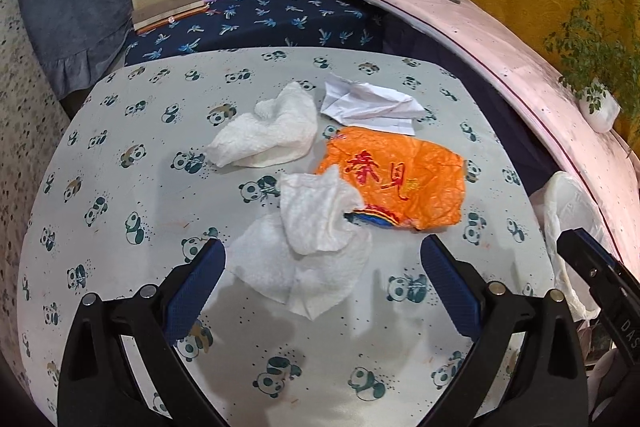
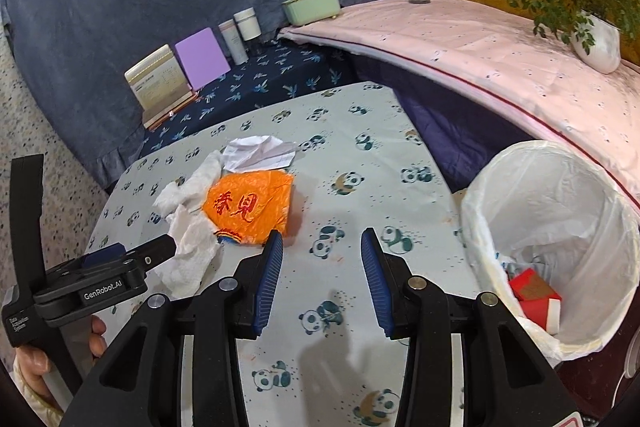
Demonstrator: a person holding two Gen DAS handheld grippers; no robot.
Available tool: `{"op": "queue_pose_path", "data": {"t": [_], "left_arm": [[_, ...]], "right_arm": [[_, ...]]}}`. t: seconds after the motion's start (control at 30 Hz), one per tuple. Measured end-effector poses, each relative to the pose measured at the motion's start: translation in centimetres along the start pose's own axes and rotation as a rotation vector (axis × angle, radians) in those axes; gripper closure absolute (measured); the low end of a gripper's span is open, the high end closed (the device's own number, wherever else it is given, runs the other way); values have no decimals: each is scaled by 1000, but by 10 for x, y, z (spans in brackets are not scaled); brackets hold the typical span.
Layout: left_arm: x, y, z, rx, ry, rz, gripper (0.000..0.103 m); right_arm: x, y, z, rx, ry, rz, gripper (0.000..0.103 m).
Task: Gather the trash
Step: 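Grasp a white tissue with the left tool while the right tool grasps the orange plastic bag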
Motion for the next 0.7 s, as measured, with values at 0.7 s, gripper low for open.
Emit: {"op": "queue_pose_path", "data": {"t": [0.7], "left_arm": [[-1, -23, 57, -30, -100, -23, 38]], "right_arm": [[-9, -38, 95, 66, -124, -25, 63]]}}
Point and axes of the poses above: each gripper's, at about its wrist camera, not at the fingertips, and z roughly the way its jaws point, y to its right, x to its top, the point moved 1 cm from there along z, roughly the way its jaws point, and after that the axes turned 13 degrees about y, right-handed, at the moved point
